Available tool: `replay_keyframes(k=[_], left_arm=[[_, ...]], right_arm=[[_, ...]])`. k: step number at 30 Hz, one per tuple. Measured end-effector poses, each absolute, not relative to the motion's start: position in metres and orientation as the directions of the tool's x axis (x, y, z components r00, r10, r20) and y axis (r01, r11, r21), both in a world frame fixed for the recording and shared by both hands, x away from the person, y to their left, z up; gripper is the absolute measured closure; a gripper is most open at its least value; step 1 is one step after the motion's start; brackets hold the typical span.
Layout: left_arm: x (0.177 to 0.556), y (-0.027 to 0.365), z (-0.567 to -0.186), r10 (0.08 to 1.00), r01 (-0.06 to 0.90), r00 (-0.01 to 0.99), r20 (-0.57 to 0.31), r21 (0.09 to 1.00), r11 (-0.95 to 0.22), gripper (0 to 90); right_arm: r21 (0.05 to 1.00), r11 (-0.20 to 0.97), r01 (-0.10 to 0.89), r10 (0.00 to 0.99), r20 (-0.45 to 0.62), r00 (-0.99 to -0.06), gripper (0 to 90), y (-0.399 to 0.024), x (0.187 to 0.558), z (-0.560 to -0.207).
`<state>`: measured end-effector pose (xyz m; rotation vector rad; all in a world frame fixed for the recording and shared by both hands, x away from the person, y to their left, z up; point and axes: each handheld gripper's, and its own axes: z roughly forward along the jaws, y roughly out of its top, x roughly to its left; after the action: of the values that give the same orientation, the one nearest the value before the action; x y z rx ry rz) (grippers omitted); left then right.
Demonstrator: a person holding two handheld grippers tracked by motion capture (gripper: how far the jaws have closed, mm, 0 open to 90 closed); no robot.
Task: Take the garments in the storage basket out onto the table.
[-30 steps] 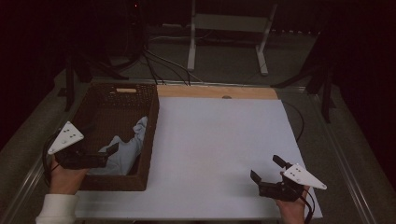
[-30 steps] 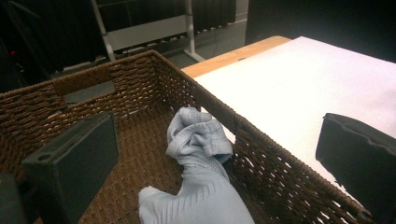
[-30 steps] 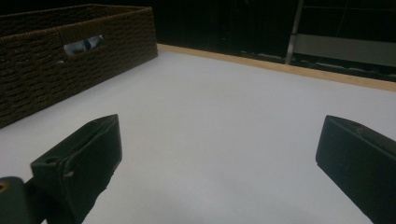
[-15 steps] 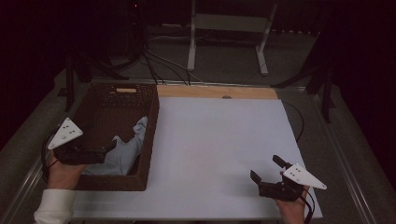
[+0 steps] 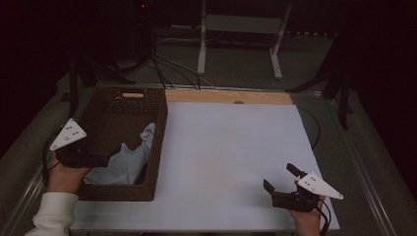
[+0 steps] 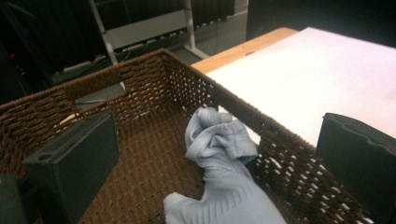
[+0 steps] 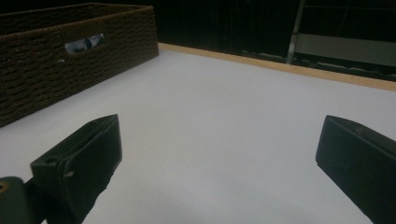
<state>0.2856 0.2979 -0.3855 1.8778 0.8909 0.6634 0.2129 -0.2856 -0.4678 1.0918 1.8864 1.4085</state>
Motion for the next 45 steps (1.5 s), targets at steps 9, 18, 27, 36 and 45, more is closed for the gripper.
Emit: replay_keyframes(k=[9,18,27,36,45], left_arm=[[0.298,0.294,-0.392,0.796,0.357,0.602,0.069,0.868,-0.346,0.3],[0.308,0.290,-0.402,0.779,0.397,0.626,0.047,0.840,-0.370,0.2],[0.316,0.281,-0.411,0.757,0.426,0.652,0.041,0.807,-0.410,0.2],[0.321,0.280,-0.420,0.742,0.463,0.670,0.005,0.779,-0.423,0.2],[0.325,0.277,-0.429,0.742,0.511,0.670,-0.027,0.742,-0.435,0.2]], right_arm=[[0.950,0.125,0.287,0.850,0.047,-0.525,0.6,-0.286,0.213,-0.468],[0.950,0.125,0.288,0.850,0.048,-0.525,0.6,-0.286,0.213,-0.468],[0.949,0.124,0.290,0.849,0.050,-0.526,0.6,-0.286,0.213,-0.468],[0.949,0.125,0.289,0.851,0.048,-0.523,0.6,-0.287,0.213,-0.468],[0.949,0.124,0.288,0.852,0.047,-0.521,0.6,-0.287,0.213,-0.468]])
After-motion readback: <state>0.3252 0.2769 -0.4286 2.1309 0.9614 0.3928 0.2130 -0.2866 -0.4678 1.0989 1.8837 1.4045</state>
